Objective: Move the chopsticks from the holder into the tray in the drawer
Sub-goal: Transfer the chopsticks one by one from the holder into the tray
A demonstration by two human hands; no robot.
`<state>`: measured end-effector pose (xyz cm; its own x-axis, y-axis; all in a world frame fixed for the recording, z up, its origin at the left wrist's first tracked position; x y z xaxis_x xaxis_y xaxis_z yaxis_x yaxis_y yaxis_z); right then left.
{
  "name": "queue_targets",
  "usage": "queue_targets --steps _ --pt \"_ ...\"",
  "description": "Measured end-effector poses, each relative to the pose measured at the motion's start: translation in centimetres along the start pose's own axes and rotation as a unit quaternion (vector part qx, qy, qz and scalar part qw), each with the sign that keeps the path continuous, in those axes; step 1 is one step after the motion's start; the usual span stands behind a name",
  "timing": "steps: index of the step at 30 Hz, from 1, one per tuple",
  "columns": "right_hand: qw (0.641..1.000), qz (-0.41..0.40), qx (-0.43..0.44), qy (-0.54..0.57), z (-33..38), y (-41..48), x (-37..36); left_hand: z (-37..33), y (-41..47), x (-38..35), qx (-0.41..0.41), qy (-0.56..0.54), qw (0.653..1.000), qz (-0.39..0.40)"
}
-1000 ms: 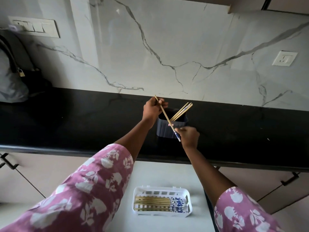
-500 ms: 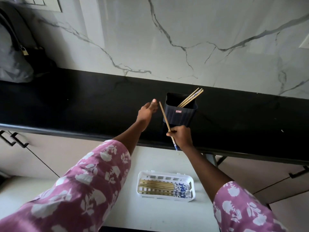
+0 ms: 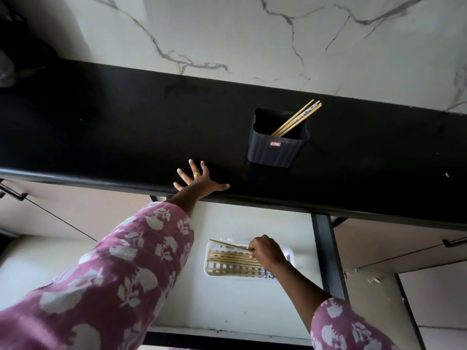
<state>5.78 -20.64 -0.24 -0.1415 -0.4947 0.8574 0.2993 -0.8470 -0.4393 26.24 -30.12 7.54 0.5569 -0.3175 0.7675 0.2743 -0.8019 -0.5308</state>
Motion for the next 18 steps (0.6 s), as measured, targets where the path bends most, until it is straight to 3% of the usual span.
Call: queue_targets --steps 7,18 --pt "0.988 0.042 0.058 -0.136 0.1 -0.1 -3.4 -0.3 1.1 -0.3 0.029 0.020 0.999 0.032" --pt "0.990 0.042 0.046 -0.123 0.1 0.5 -4.8 -0.5 1.1 -0.3 0.040 0.030 0.998 0.040"
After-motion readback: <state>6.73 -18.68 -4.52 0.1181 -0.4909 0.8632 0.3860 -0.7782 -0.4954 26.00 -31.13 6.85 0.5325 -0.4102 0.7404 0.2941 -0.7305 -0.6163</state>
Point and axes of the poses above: each hand's wrist, its own y-axis towards the middle knuckle, its own x-axis out of the back of the hand, z = x × y, the point moved 6 cm from there along y, towards the middle knuckle, and after that the axes turned 3 degrees about -y, right-handed, at the moved point
